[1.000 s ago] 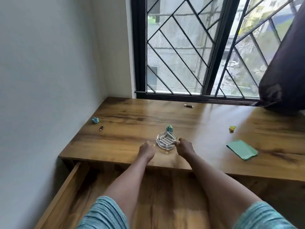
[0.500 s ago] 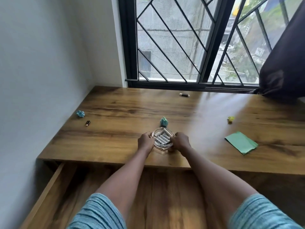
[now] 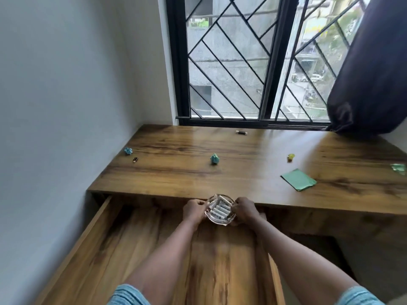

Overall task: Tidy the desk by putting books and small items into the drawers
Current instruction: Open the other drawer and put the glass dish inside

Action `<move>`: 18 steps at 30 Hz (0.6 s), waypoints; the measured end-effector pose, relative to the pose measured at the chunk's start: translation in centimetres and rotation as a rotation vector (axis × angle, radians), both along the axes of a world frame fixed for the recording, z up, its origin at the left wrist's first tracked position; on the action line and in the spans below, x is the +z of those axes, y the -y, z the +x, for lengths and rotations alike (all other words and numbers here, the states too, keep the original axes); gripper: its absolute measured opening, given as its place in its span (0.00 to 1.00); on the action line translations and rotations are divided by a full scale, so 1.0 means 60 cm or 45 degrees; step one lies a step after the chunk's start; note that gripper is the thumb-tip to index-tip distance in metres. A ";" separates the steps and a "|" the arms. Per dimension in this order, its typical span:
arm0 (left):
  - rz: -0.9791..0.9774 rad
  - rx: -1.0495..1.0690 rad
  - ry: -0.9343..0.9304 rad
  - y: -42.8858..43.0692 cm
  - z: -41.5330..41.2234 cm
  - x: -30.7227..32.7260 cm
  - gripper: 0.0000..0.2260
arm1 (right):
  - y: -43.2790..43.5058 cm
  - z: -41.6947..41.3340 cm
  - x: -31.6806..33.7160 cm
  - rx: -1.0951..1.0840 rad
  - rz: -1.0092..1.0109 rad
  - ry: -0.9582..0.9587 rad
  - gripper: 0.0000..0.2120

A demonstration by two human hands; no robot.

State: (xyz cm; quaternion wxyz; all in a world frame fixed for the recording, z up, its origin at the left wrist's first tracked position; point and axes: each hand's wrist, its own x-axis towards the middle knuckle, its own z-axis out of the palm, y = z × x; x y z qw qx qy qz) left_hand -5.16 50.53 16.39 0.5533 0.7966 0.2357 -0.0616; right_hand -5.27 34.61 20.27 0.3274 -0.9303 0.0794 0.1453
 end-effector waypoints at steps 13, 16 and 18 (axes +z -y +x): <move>0.057 -0.063 -0.295 0.059 -0.301 -0.102 0.09 | 0.046 -0.298 -0.075 0.106 0.109 -0.348 0.08; 0.130 -0.089 -0.357 0.060 -0.339 -0.114 0.06 | 0.037 -0.336 -0.096 0.099 0.071 -0.430 0.09; 0.161 -0.124 -0.388 0.061 -0.352 -0.122 0.07 | 0.033 -0.347 -0.114 0.142 -0.043 -0.408 0.17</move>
